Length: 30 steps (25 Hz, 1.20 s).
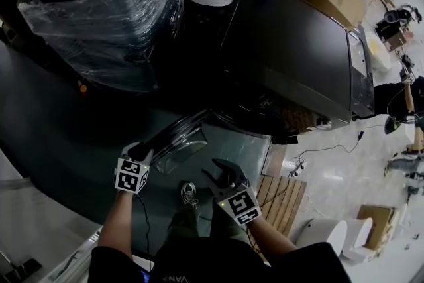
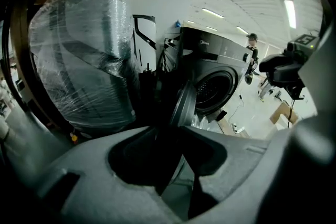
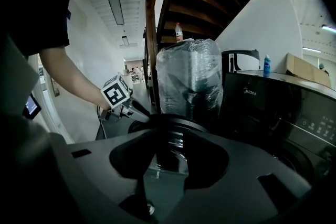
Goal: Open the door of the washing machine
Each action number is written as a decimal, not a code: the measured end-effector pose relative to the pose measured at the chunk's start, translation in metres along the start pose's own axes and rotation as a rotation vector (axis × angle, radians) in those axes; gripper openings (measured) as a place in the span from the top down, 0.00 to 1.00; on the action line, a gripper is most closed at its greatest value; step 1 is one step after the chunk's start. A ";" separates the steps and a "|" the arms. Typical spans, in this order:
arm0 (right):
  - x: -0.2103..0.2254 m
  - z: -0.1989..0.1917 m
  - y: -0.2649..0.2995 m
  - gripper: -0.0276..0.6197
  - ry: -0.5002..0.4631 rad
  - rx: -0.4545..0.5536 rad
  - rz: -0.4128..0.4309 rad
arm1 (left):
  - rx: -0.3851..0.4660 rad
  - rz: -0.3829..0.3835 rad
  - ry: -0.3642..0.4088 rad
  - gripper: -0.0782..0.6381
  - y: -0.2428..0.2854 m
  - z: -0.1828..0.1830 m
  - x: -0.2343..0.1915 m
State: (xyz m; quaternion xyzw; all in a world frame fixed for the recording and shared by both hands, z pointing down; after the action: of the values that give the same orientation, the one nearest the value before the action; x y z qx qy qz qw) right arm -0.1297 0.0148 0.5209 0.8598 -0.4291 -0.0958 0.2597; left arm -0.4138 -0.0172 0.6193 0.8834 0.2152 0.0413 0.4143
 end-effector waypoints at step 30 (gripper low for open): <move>-0.010 -0.006 0.006 0.71 -0.020 -0.090 -0.003 | 0.007 0.158 0.142 0.74 0.056 0.082 -0.122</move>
State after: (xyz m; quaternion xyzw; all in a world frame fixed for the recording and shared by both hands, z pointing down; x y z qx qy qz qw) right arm -0.1378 0.0218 0.5284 0.8470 -0.4255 -0.1238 0.2936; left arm -0.4838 -0.1575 0.6205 0.8939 0.1738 0.1354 0.3903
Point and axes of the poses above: the fingertips, and each gripper's own axes: y forward along the fingers, x to its right, z out of its top, the point moved 9 cm from there along -y, backward along the fingers
